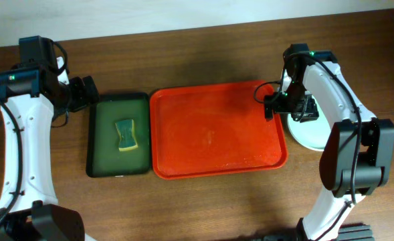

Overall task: Clean dirty plates on tray and stack at the side
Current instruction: 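Release the plate and lift right gripper away from the stack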

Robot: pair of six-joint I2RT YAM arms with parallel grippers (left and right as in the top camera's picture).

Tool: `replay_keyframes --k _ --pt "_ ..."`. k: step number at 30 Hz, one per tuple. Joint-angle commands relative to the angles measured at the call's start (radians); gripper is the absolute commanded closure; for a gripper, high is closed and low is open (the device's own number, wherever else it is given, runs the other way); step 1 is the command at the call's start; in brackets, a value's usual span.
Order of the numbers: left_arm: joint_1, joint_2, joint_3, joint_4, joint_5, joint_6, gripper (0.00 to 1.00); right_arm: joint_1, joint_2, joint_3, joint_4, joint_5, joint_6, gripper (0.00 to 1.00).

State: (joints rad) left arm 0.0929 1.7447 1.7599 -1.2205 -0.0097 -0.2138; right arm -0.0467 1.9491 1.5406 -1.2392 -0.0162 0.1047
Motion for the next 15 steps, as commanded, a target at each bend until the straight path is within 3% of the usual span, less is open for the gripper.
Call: replay_keyframes --k 1,15 --pt "0.002 0.002 0.003 0.0 0.011 -0.002 0.01 0.001 -0.018 -0.006 0.003 0.013 0.0 0.02" --pt "0.002 0.002 0.003 0.0 0.011 -0.002 0.01 0.03 -0.1 -0.007 0.005 0.013 0.0 0.02"
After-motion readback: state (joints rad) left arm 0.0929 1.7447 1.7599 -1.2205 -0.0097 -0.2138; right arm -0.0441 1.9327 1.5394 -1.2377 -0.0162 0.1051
